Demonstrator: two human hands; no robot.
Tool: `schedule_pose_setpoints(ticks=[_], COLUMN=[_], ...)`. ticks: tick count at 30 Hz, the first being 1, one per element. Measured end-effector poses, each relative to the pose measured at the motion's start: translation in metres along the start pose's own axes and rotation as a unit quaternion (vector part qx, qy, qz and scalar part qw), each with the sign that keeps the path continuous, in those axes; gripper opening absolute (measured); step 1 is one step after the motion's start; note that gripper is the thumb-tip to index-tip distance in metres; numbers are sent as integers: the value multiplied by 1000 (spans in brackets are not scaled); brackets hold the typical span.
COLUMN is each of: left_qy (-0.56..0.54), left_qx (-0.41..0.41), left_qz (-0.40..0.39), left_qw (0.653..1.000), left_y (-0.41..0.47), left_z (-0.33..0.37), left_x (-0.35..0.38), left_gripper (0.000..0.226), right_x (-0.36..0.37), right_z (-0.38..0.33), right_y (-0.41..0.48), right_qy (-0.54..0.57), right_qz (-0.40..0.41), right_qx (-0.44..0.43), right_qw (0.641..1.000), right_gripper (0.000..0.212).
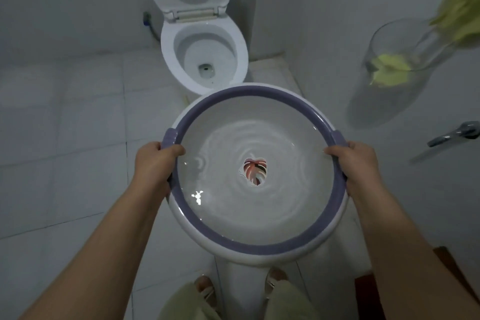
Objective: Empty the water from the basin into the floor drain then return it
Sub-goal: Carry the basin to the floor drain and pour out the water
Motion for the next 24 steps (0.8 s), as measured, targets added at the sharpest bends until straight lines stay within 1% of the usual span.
schedule_pose_setpoints(ticks=[4,14,17,20,23,24], left_qy=[7,7,14,25,44,57], left_qx=[-13,-12,0,8,26,35], left_qz=[22,42,51,61,68,73], left_qw=[1000,999,999,998,996,995], left_y=[43,145,172,192,209,213], left_z=[-64,-211,-243,-268,-286,-290], left_x=[20,91,115,139,164,170], left_gripper=[9,8,10,13,10,11], right_x=[48,144,163,174,179,180], right_z=[60,209,241,264,288,296], right_y=[37,144,174,197,217,222], right_qy=[-9,-14,-13,-15,-21,-24], right_qz=[-23,-51,-57,-54,-38,-32], right_qx=[-4,-21,-22,-38,-49,-49], right_qw=[1000,998,998,998,998,998], right_gripper=[10,12,11,17,10,11])
Point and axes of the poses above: each hand's wrist, its own y-axis towards the middle knuckle, its own x-axis out of the palm, z = x × y, the point moved 4 cm from there along y, towards the middle knuckle, and after that the axes turned 2 degrees about z, right-handed, at the moved point
